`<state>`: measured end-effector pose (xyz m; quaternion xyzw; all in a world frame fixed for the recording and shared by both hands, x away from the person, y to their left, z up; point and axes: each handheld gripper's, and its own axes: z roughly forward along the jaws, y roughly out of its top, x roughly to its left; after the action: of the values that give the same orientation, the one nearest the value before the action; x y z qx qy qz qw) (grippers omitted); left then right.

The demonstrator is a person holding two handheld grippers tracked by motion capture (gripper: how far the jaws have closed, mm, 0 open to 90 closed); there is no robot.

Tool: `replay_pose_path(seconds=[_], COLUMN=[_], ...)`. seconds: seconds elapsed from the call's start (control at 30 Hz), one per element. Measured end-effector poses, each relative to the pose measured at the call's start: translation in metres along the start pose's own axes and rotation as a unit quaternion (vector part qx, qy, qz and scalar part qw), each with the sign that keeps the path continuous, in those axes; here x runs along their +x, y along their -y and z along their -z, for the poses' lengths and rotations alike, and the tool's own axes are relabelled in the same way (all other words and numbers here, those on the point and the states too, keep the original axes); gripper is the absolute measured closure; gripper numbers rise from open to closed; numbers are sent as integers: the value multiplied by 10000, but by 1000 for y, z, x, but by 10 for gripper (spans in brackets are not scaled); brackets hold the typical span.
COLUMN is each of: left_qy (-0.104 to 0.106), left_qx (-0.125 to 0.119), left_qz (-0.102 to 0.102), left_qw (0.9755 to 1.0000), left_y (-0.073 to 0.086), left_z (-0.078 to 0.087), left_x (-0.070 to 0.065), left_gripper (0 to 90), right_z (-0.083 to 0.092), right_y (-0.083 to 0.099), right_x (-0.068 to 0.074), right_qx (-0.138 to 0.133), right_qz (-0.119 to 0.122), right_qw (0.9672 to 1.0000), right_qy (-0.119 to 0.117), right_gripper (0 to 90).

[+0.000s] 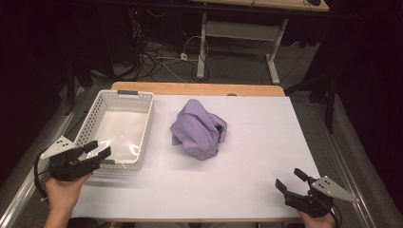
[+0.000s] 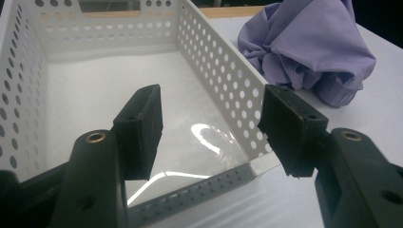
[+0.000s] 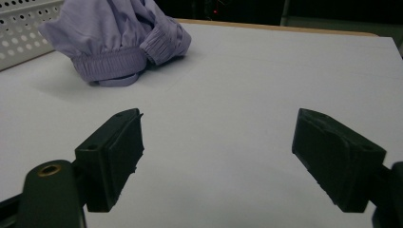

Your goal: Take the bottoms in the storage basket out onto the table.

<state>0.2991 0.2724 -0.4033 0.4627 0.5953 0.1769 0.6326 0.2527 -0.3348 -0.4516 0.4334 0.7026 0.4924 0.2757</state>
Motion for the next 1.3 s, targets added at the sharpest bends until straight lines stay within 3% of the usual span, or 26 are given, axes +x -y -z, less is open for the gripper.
replay_pose_path(seconds=[1.3], left_qy=[-105], left_qx=[-39], left_qz=[112], left_qw=[9999], left_y=[18], left_z=[9], left_x=[15], left_gripper=[392], right_z=[0], right_y=[0], right_x=[0], right_qx=[-7], right_qz=[12], right_qw=[10000], right_qy=[2], right_gripper=[182])
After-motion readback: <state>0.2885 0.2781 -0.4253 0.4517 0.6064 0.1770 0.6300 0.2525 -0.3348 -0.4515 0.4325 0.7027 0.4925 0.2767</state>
